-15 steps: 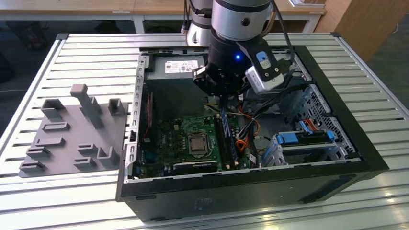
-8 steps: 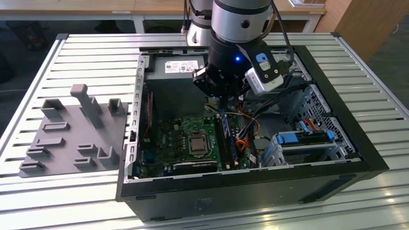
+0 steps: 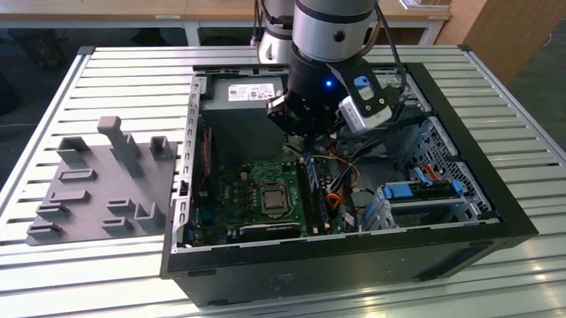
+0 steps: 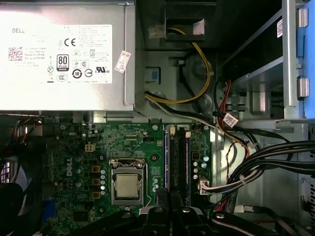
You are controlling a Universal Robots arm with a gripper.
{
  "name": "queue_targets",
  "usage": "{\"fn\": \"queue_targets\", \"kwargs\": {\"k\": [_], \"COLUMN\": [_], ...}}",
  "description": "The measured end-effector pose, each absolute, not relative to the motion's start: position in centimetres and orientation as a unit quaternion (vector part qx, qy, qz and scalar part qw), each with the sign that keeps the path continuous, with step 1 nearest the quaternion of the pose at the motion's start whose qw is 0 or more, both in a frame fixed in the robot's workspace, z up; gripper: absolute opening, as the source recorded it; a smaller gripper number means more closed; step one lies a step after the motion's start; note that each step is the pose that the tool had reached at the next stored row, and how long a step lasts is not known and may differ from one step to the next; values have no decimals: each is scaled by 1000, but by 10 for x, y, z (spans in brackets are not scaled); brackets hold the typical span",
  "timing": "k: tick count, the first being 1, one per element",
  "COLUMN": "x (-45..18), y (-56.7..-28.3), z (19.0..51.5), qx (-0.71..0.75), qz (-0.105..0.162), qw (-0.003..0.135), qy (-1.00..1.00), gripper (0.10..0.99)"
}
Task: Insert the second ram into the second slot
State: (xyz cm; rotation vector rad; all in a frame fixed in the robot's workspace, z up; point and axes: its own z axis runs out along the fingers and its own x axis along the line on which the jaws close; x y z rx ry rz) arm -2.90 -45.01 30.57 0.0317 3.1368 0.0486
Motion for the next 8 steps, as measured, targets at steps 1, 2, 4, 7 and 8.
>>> {"fn": "queue_targets", "kwargs": {"k": [1, 2, 4, 7, 8], "x": [-29, -29, -29, -29, -29], "y": [-450, -450, -451, -451, -451], "z": [305, 305, 305, 304, 303], "qx": [10, 10, 10, 10, 10], "qz": [16, 16, 16, 16, 16], "qw": [2, 2, 2, 2, 2], "qy": [1000, 1000, 1000, 1000, 1000], "gripper": [133, 133, 133, 133, 133]}}
